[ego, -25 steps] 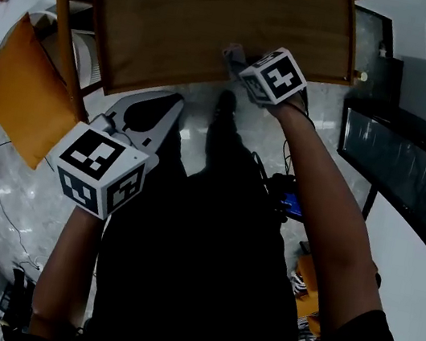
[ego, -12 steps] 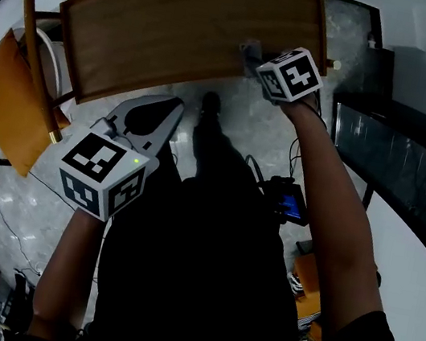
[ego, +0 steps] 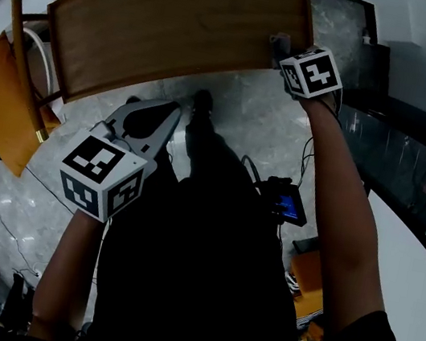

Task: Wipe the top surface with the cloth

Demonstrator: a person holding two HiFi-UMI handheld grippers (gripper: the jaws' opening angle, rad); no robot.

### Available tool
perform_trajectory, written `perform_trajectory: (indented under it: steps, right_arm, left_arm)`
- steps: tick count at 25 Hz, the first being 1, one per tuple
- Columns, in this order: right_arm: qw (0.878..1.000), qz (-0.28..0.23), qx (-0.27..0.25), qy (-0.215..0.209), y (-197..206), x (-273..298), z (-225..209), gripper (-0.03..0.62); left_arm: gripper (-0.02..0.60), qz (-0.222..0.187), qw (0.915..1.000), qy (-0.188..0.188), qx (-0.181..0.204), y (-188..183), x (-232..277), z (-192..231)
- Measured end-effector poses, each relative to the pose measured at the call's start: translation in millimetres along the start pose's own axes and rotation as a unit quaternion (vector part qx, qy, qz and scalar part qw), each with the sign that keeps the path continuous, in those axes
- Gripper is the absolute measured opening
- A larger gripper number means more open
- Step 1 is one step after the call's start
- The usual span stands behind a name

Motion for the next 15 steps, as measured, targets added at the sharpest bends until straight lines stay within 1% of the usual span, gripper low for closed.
perform_trajectory:
  steps: [4,7,11,15]
  right_arm:
    - [0.999,0.004,0.004,0.038,10,-12,-17,0.04]
    - [0.998,0.004,0.018,0.058,17,-19,-26,0.04]
    - [0.996,0.007,0.031,0.078,21,-21,-31,0.04]
    - [0.993,0.016,0.034,0.113,20,-21,-38,0.04]
  left_arm:
    - [0.011,-0.001,1.0,0.001,0.004,1,3,-10]
    - [0.011,-0.004,1.0,-0.003,0.005,3,1,-17]
    - [0.011,-0.01,0.9999,-0.011,0.001,4,-6,-15]
    - [0.011,-0.022,0.9995,-0.02,-0.008,4,-16,-7]
Point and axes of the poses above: the fingertips, and each gripper's own axes: x forward along the fingers, z to its left, y out of its underside, the point moved 1 cm from there along -x, backward along the fingers
